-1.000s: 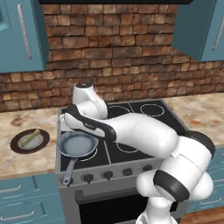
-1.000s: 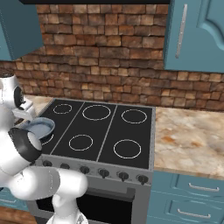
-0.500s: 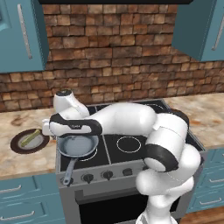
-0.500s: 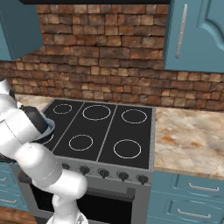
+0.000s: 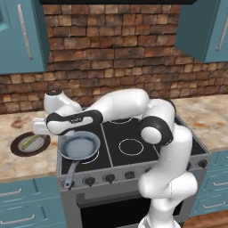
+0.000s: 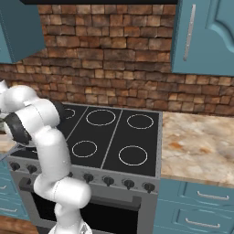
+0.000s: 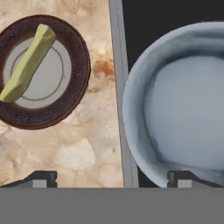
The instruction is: Pick up the butter stick and place it in the pan. Then turn on the burner for the pan.
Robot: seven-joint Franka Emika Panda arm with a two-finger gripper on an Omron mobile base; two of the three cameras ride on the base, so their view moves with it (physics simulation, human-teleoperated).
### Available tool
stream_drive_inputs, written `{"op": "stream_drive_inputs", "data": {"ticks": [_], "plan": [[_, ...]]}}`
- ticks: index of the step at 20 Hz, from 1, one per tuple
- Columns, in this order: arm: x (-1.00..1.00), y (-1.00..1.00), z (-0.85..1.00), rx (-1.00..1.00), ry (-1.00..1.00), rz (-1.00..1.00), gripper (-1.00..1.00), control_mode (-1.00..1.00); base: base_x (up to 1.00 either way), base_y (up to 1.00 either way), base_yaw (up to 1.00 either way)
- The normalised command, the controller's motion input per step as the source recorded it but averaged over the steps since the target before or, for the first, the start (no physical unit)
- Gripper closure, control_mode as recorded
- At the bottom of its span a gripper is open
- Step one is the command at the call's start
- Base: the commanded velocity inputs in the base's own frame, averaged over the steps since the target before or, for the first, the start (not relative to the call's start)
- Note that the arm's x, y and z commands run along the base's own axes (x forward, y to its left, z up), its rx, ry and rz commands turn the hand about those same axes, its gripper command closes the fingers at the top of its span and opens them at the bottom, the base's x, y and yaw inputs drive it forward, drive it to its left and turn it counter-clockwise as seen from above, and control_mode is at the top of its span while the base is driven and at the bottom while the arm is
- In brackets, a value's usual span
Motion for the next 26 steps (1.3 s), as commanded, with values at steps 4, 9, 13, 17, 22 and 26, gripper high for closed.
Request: {"op": "stream_drive_inputs", "data": {"ticks": [4, 9, 13, 17, 22, 26], "plan": [[0.21, 0.46, 0.0, 0.0, 0.0, 0.0, -1.0, -1.0, 0.0, 0.0, 0.0], [0.14, 0.29, 0.0, -0.01, 0.0, 0.0, -1.0, -1.0, 0.0, 0.0, 0.0], [0.24, 0.2, 0.0, -0.01, 0.0, 0.0, -1.0, -1.0, 0.0, 0.0, 0.0], [0.2, 0.06, 0.0, 0.0, 0.0, -0.01, -1.0, -1.0, 0.0, 0.0, 0.0], [0.22, 0.01, -0.13, 0.0, 0.0, -0.05, -1.0, -1.0, 0.0, 0.0, 0.0], [0.24, 0.0, -0.15, 0.0, 0.0, -0.07, -1.0, -1.0, 0.0, 0.0, 0.0]]}}
